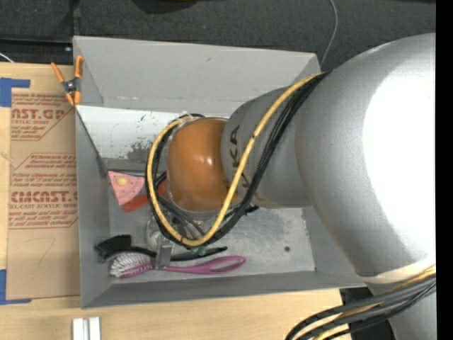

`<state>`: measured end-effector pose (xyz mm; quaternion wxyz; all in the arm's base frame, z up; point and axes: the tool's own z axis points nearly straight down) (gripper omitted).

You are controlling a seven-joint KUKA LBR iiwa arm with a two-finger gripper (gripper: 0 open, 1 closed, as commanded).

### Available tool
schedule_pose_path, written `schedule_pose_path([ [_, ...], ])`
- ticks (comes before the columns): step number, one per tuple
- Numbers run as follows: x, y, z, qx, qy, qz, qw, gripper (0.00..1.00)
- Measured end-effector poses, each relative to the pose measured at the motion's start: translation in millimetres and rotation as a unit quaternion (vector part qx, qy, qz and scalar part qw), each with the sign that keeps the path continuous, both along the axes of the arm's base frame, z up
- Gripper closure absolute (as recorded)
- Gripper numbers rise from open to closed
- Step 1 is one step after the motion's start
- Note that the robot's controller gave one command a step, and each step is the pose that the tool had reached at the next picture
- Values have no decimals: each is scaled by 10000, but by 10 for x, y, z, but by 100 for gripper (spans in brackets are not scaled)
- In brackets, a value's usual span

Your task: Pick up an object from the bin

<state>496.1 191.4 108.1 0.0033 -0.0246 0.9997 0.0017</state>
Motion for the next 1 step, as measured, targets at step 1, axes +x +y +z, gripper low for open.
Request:
schedule_pose_path([
  [1, 2, 3, 201, 4, -4, 4, 10000, 100],
])
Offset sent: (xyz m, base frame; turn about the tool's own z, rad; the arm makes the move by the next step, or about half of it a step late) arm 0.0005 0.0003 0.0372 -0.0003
